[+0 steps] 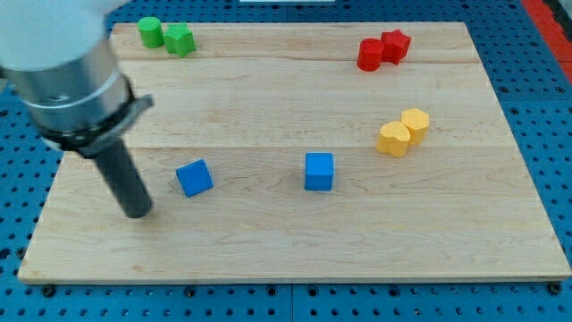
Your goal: Move the blue triangle towards the red circle
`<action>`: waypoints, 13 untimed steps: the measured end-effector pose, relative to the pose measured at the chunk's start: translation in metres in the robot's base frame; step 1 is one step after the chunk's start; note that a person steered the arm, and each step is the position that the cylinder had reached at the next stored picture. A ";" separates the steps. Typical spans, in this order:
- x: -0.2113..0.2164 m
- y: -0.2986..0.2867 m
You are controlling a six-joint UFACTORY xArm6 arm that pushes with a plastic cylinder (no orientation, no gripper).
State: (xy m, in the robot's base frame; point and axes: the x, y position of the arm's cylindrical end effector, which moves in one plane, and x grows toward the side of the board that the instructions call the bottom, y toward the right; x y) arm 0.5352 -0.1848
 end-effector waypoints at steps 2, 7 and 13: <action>-0.057 0.086; -0.158 0.219; -0.173 0.205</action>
